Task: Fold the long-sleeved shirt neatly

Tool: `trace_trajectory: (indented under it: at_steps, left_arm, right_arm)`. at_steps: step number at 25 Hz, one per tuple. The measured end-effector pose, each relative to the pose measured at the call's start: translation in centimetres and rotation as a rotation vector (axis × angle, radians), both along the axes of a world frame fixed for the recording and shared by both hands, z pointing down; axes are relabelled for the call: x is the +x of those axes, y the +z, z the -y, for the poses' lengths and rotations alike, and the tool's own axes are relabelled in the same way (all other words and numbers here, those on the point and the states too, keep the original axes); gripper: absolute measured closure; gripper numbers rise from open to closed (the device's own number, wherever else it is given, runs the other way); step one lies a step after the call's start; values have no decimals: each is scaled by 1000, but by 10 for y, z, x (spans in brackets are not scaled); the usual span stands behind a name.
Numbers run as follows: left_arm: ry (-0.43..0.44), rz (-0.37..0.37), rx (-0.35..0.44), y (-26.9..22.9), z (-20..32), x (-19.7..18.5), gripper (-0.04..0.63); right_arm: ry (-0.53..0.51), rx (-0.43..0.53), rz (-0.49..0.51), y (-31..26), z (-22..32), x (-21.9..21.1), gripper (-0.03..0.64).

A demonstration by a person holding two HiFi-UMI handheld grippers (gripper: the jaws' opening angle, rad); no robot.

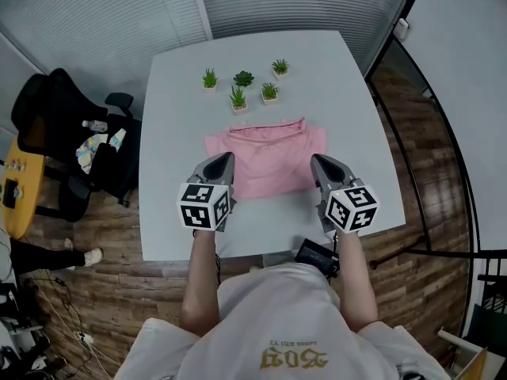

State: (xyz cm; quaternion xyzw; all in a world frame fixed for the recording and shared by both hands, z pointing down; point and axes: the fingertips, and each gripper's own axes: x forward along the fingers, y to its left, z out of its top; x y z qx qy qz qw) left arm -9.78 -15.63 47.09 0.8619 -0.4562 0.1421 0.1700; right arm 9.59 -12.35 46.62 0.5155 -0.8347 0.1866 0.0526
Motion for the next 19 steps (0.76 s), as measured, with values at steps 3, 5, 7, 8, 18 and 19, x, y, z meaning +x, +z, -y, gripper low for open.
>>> trace_trajectory:
  at_steps: [3,5,7,8,18,19]
  left_arm:
    - [7,1,-1,0,-2,3,589]
    - [10,-1,-3,1,-2,3,589]
    - [13,-4,-8,2,-2,4,589]
    - [16,-7,-10,2,-3,4,589]
    - [45,-19,-7,0,-1,19,589]
    - [46,-20,-7,0,0,20,589]
  right_arm:
    - [-1,1,-3,0,-1,1,604]
    - [0,1,-4,0,-2,1,604]
    - [-4,3,-2,-1,-2,1,604]
    - [-8,4,0,-1,-3,1,604]
    - [-15,-6,0,0,0,5,604]
    - [-13,-9,0,0,1,6,604]
